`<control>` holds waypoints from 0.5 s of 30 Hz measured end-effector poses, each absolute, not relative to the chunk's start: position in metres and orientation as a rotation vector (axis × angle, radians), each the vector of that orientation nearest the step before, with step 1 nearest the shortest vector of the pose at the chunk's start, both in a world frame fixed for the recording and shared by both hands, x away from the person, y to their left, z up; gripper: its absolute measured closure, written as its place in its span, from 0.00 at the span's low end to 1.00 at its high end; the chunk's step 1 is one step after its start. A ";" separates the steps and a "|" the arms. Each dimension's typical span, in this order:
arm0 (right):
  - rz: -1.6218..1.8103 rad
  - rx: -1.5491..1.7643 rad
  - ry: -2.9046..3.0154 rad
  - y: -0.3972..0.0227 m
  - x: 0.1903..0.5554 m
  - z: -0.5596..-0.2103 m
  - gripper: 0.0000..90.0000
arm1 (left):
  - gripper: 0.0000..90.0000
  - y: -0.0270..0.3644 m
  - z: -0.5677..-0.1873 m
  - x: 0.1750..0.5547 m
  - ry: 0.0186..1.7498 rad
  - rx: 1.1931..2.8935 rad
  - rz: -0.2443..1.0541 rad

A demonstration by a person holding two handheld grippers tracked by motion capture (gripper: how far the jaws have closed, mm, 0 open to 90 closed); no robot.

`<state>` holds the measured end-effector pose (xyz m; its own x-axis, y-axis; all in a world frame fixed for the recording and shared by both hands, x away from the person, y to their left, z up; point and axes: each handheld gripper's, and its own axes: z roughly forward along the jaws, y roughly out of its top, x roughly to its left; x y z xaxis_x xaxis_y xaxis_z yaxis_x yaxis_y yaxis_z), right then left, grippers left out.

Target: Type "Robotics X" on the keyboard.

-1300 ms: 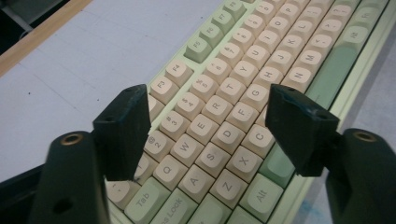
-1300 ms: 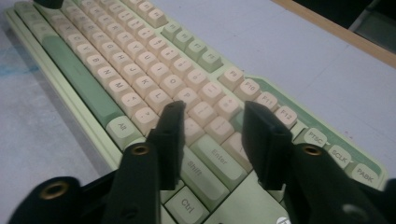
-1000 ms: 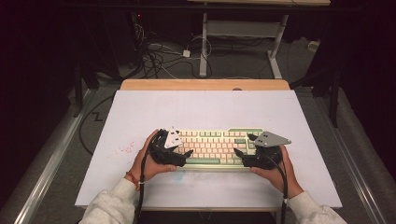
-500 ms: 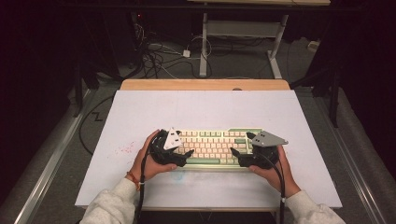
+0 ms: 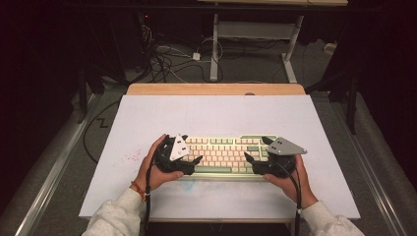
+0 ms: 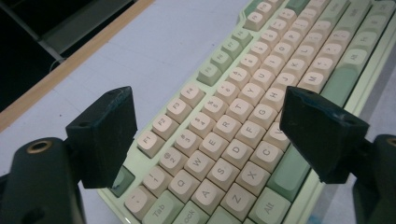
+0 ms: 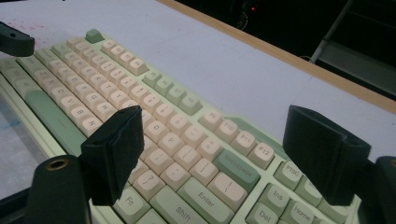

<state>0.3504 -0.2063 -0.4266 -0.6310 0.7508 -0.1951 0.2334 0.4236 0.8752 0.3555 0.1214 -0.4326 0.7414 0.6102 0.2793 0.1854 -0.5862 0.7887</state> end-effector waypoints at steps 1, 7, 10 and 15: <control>1.162 0.827 2.098 -0.206 0.350 -0.426 0.23 | 0.20 0.122 -0.432 0.355 0.597 2.149 0.700; 1.152 0.813 2.088 -0.206 0.347 -0.424 0.22 | 0.18 0.124 -0.429 0.348 0.584 2.131 0.719; 1.154 0.815 2.082 -0.207 0.346 -0.422 0.23 | 0.18 0.125 -0.428 0.346 0.577 2.128 0.729; 1.144 0.803 2.089 -0.207 0.343 -0.421 0.23 | 0.18 0.127 -0.428 0.343 0.565 2.135 0.731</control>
